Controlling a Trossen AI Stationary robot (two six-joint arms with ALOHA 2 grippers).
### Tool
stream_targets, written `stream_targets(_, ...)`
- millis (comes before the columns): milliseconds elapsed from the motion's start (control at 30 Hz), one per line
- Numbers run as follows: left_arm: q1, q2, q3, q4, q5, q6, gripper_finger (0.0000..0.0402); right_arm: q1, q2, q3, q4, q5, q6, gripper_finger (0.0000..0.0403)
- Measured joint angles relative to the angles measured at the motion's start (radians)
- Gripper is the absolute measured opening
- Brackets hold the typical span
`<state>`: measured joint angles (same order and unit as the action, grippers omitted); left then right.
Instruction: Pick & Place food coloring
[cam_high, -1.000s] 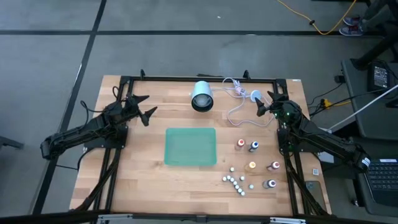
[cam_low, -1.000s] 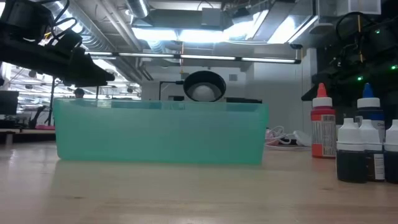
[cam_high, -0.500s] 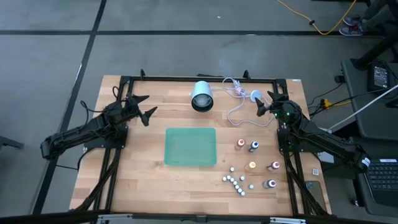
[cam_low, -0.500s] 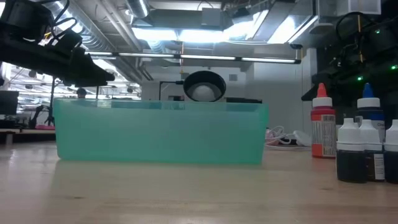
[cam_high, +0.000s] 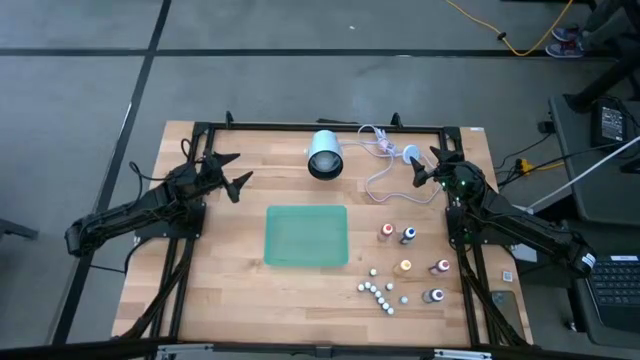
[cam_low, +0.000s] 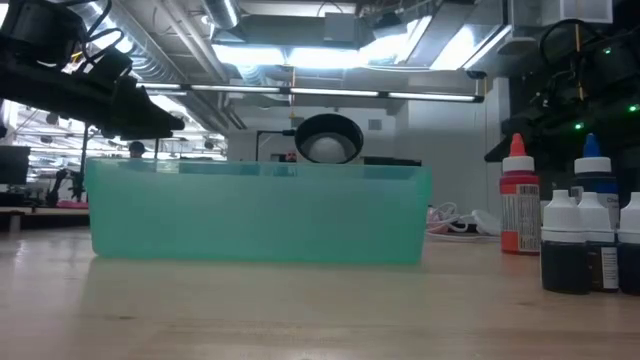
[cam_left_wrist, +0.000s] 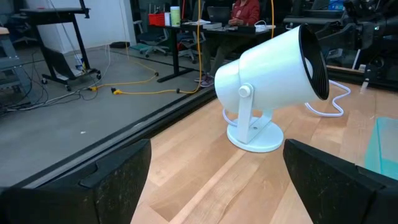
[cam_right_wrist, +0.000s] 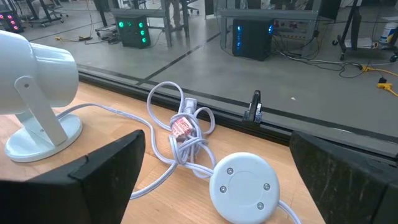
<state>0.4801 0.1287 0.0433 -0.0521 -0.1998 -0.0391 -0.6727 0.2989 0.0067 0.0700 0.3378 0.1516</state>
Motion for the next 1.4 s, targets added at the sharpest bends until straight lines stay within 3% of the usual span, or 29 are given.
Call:
stream_targets(800,0.0,0.0,0.0,0.0,0.0,0.0,0.0361,0.0,0.0,0.0,0.0,0.002,-0.03,0.04)
stream_targets(1100,0.0,0.0,0.0,0.0,0.0,0.0,0.0361,0.0,0.0,0.0,0.006,0.086,-0.078,0.04)
stream_targets(1267,0.0,0.0,0.0,0.0,0.0,0.0,0.0361,0.0,0.0,0.0,0.02,0.043,-0.08,0.04)
stream_targets(1400,0.0,0.0,0.0,0.0,0.0,0.0,0.0361,0.001,0.001,0.02,0.041,-0.061,-0.154,0.04)
